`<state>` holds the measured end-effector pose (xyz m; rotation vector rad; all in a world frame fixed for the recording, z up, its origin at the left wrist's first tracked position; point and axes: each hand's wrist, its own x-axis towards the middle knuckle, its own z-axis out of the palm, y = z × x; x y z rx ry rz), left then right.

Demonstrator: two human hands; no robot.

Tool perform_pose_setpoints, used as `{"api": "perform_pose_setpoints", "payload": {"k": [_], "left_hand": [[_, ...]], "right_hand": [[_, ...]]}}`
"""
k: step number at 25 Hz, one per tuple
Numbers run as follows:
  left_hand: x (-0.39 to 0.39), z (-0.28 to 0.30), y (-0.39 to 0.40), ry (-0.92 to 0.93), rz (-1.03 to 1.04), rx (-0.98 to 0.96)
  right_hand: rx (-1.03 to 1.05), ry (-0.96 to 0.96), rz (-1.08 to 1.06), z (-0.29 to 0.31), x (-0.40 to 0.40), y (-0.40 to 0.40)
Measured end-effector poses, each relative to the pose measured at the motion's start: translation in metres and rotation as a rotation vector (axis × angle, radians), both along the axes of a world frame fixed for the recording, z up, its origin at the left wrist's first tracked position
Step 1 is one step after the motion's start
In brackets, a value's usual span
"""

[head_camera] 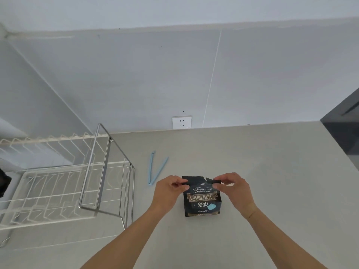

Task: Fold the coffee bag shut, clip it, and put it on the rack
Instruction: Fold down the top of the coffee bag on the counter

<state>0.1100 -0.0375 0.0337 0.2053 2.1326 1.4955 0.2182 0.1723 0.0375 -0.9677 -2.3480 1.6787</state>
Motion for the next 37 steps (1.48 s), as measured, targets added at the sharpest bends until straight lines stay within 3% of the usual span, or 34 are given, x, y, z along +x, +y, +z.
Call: {"api": "perform_pose_setpoints", "payload": {"k": [6, 12, 19, 23, 28, 37], "left_hand": [[0.036, 0.006, -0.020, 0.090, -0.050, -0.022], [0.059, 0.019, -0.044, 0.019, 0.009, 0.069], [0.088, 0.010, -0.086, -0.009, -0.033, 0.025], [0.089, 0.013, -0.082, 0.186, -0.150, -0.085], [0.089, 0.022, -0.059, 0.437, -0.344, -0.191], [0.080, 0.017, -0.047, 0.708, -0.323, -0.390]], "right_hand": [[-0.062, -0.028, 0.047, 0.010, 0.038, -0.013], [-0.077, -0.014, 0.026, 0.012, 0.067, -0.040], [-0.020, -0.006, 0.130, 0.006, 0.088, -0.073], [0.200, 0.034, 0.296, 0.012, 0.083, -0.088], [0.301, 0.063, 0.322, 0.017, 0.072, -0.097], [0.583, 0.075, 0.280, 0.010, 0.066, -0.092]]}}
